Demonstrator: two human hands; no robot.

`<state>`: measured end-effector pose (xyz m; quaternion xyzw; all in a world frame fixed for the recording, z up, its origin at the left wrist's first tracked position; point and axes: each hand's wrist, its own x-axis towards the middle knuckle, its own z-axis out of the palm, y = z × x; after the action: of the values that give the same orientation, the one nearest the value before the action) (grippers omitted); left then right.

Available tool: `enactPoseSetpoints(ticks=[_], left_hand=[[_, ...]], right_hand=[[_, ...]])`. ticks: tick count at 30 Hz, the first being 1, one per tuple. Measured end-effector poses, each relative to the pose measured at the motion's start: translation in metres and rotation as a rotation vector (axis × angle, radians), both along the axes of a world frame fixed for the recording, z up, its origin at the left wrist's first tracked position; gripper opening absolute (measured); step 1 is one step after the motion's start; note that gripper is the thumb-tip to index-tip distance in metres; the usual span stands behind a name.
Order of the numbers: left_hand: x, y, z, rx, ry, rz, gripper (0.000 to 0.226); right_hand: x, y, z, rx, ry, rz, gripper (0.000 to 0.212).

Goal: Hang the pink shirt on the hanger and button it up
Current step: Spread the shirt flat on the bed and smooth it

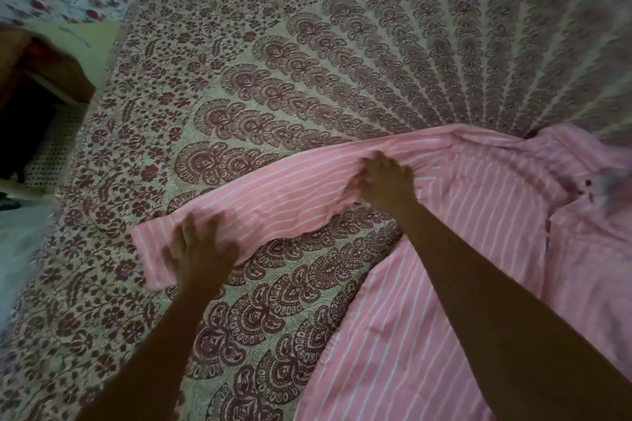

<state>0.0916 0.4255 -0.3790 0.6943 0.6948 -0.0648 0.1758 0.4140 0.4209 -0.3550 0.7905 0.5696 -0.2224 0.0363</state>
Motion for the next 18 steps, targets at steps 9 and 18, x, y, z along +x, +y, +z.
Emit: enactPoseSetpoints(ticks=[9, 18], left_hand=[[0.158, 0.012, 0.036, 0.204, -0.343, -0.321, 0.049], [0.361, -0.015, 0.044, 0.244, -0.556, -0.675, 0.029]], right_hand=[[0.092, -0.107, 0.03, 0.122, 0.019, -0.234, 0.052], [0.212, -0.194, 0.029, 0.281, -0.079, -0.715, 0.041]])
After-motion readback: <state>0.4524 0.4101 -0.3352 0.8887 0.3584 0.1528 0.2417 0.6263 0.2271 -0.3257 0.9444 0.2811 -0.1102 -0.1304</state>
